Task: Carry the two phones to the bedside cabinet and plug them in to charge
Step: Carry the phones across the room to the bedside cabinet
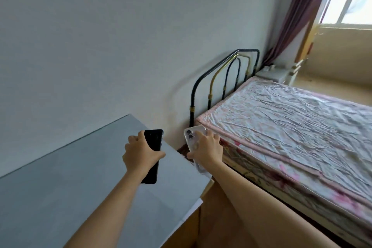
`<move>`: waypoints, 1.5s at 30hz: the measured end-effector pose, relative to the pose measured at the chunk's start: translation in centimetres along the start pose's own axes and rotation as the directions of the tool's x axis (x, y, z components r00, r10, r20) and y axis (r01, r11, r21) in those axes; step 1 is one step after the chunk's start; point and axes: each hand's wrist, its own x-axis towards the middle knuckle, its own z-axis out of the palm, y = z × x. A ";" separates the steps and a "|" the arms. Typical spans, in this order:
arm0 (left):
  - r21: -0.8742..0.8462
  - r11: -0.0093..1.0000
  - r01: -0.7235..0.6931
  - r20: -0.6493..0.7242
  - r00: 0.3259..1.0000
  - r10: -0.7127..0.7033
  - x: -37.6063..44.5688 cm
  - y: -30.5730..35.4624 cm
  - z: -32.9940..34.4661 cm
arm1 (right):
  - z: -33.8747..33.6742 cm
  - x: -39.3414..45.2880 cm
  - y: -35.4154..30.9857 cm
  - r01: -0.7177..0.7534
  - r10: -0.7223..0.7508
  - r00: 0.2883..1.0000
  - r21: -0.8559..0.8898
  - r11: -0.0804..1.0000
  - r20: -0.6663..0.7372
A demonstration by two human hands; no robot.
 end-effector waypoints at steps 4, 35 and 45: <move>0.025 0.987 -0.160 0.064 0.985 0.158 -1.8 2.9 1.0 | -2.6 -2.8 3.6 -0.127 0.126 0.989 -0.019 0.992 -0.073; -0.310 0.524 -0.793 0.329 0.428 0.842 -41.2 32.8 8.3 | -24.1 -43.4 33.9 -0.767 0.725 0.494 0.151 0.623 -0.480; -0.383 0.355 -0.853 0.311 0.242 0.919 -60.7 39.3 9.7 | -29.4 -61.6 42.7 -0.848 0.763 0.324 0.186 0.497 -0.559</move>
